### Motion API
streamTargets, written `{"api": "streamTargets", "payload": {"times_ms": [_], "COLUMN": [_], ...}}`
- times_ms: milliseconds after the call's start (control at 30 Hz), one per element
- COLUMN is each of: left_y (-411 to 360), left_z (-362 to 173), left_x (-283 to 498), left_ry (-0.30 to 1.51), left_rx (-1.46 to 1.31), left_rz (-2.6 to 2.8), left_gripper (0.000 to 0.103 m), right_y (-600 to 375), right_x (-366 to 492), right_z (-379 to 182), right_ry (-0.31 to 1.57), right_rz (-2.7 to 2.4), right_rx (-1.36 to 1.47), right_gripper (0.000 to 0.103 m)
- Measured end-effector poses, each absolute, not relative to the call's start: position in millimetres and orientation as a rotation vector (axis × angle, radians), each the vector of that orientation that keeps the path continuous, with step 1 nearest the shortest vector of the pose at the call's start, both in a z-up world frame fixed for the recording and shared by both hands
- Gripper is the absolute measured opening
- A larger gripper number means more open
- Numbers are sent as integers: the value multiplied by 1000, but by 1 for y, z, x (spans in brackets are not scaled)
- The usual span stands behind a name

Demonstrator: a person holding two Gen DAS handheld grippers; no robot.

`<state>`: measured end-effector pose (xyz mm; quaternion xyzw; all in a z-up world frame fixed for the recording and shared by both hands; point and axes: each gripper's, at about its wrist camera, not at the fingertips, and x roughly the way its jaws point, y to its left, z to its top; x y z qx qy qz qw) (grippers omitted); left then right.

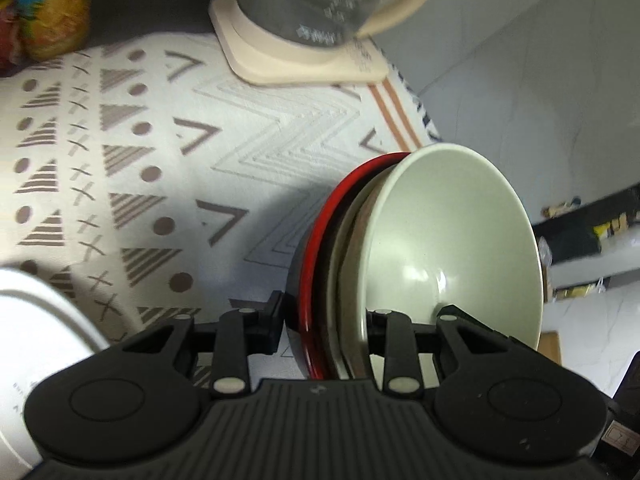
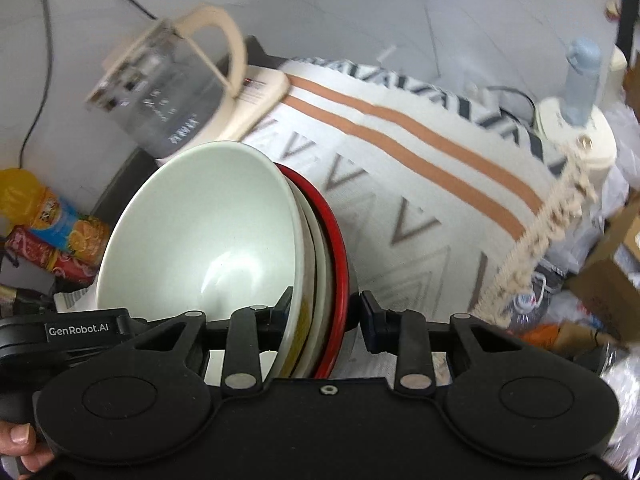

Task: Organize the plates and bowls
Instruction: 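Lift and carry the bowl stack with both grippers over the plate stack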

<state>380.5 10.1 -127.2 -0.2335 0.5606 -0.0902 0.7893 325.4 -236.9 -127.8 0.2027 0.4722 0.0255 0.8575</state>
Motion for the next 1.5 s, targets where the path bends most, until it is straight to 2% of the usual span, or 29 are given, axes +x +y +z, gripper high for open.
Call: {"api": "streamTargets", "payload": {"times_ms": [600, 1067, 1500], "left_y": [99, 143, 171], "left_z": [-86, -77, -94], "left_x": [294, 230, 195], "left_ry": [1013, 941, 958], "left_rx": [-681, -746, -809], "left_rz": [91, 260, 371], "left_gripper": [30, 30, 30], "right_y": [-154, -92, -54], "right_x": [329, 307, 291], "right_z": [-77, -74, -85], "right_ry": [948, 976, 1023], "right_rz": [373, 568, 663], "right_rx": [242, 146, 69], "right_gripper": [32, 32, 32]}}
